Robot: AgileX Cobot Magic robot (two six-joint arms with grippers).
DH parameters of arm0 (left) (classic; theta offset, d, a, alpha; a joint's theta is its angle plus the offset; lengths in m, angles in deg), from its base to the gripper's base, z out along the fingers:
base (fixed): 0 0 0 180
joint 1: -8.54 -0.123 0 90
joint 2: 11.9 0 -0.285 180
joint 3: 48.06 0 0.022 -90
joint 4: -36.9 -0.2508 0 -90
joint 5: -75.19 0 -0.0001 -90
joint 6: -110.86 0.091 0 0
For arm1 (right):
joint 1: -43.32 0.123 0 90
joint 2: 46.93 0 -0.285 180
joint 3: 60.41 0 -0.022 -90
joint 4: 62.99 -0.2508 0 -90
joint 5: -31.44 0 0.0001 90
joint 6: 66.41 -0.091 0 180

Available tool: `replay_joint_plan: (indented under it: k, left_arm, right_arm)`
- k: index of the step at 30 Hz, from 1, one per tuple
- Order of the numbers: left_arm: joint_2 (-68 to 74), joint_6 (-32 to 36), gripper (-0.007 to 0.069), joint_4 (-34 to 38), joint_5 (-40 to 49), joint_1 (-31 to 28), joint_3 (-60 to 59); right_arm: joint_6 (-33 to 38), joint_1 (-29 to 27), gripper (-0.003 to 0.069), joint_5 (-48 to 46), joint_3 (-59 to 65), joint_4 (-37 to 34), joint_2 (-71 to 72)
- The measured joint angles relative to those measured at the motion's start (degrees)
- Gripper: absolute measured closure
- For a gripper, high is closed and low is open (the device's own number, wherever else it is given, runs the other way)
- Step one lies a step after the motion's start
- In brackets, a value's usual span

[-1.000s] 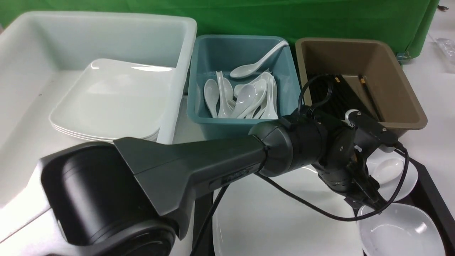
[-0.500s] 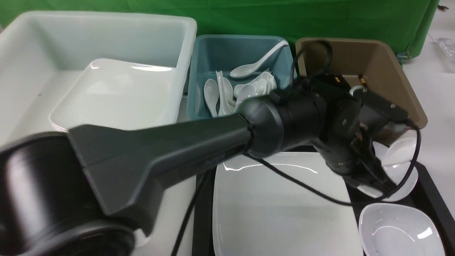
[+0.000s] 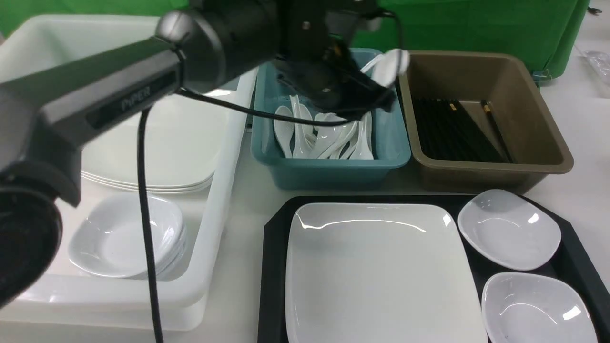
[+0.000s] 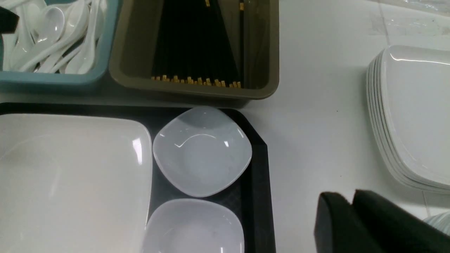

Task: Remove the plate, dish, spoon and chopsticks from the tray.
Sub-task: Use the left arm to put the soup spoon into the small storage box in the middle

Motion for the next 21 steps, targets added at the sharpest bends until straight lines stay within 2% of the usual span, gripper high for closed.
replay_joint_plan:
  k: [4,8,10,11,13,16,18,20,21]
  left_arm:
    - [1.6,0.0,0.0525,0.3,0.1,-2.5,0.0]
    - [2.0,0.0,0.0467,0.2,0.2,-3.6,0.0]
    - [2.0,0.0,0.035,-1.0,0.0,-3.8,0.0]
    - [2.0,0.0,0.034,-1.0,0.0,-3.8,0.0]
    - [2.0,0.0,0.0214,-1.5,1.5,-3.8,0.0]
    - [1.1,-0.6,0.0136,-1.5,6.5,-3.8,0.0]
    - [-0.9,-1.0,0.0148,-1.8,11.5,-3.8,0.0]
    - [-3.0,-1.0,0.0207,-2.6,14.8,-3.8,0.0]
    - [-4.6,-1.0,0.0265,-3.1,16.5,-3.8,0.0]
  right_arm:
    - [0.0,0.0,0.0543,0.0,0.0,-0.2,0.0]
    - [0.0,0.0,0.0517,-0.2,0.0,-1.4,-0.4]
    - [0.1,0.0,0.0453,-1.9,0.0,-3.6,-1.7]
    - [0.1,0.0,0.0438,-2.1,0.0,-4.0,-2.0]
    - [1.6,0.0,0.0337,-5.9,0.1,-7.3,-4.3]
    - [5.5,0.2,0.0226,-6.4,2.0,-11.3,-7.7]
    - [7.9,2.2,0.0168,-6.3,6.6,-13.0,-10.5]
    - [8.3,4.1,0.0154,-6.1,10.0,-13.2,-11.7]
    - [8.5,5.7,0.015,-5.7,12.6,-13.1,-12.5]
